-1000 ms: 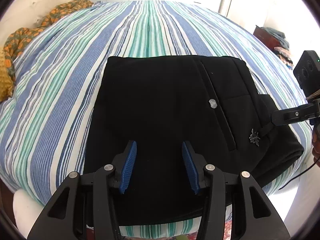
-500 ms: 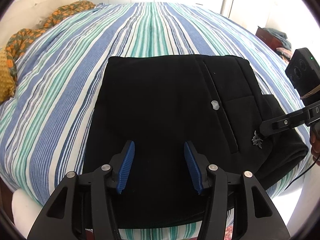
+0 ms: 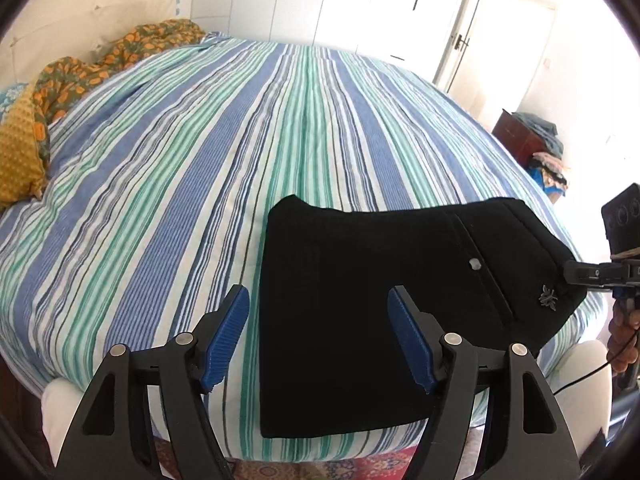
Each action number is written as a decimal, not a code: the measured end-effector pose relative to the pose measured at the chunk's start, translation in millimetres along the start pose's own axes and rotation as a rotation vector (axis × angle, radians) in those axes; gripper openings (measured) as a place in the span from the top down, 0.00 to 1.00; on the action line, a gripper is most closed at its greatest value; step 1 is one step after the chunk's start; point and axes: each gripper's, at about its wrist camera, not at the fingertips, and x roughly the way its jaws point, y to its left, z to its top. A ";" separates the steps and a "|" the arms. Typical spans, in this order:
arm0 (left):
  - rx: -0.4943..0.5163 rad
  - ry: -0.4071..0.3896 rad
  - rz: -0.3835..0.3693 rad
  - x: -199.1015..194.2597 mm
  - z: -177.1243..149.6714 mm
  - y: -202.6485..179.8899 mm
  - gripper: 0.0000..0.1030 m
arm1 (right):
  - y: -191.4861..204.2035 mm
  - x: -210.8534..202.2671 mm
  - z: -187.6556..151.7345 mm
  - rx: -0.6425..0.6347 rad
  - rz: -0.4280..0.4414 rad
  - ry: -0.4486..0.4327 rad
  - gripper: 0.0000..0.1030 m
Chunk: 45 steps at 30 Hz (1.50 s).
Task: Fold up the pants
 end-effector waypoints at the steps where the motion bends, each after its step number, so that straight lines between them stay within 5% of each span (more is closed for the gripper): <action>1: 0.004 0.005 -0.003 1.5 -1.7 -1.7 0.27 | -2.2 -9.8 -6.9 0.007 -0.009 -0.011 0.81; 4: 0.026 0.047 0.003 18.0 -13.1 -7.8 0.27 | -26.0 -25.9 -30.9 0.064 -0.063 -0.008 0.81; 7: 0.078 0.124 0.031 37.0 -29.1 -15.8 0.27 | -60.0 -7.6 -53.3 0.135 -0.214 0.053 0.81; 11: 0.126 0.154 0.080 35.5 -40.0 -18.1 0.27 | -67.8 -2.6 -59.6 0.184 -0.229 0.008 0.63; 16: 0.066 0.117 0.068 23.8 -27.5 -8.1 0.27 | -18.3 -28.3 -23.1 -0.042 -0.463 -0.047 0.58; 20: 0.096 0.139 0.079 37.2 -23.0 -18.2 0.27 | 18.9 -32.3 11.5 -0.171 -0.410 -0.162 0.58; 24: 0.149 0.213 0.140 57.6 -31.5 -30.8 0.27 | 15.5 9.8 21.8 -0.172 -0.357 -0.156 0.58; 27: 0.140 0.245 0.140 65.2 -36.3 -30.8 0.27 | -31.3 45.4 7.8 -0.086 -0.460 -0.016 0.60; 29: 0.145 0.238 0.148 63.3 -34.9 -31.5 0.27 | -48.2 43.9 -2.8 -0.071 -0.474 -0.019 0.64; 40: 0.148 0.235 0.153 64.2 -33.9 -34.9 0.26 | 49.1 5.9 -51.9 -0.321 -0.499 -0.100 0.64; 45: 0.162 0.247 0.159 66.4 -39.6 -35.7 0.22 | 25.6 29.7 -88.0 -0.254 -0.531 -0.012 0.64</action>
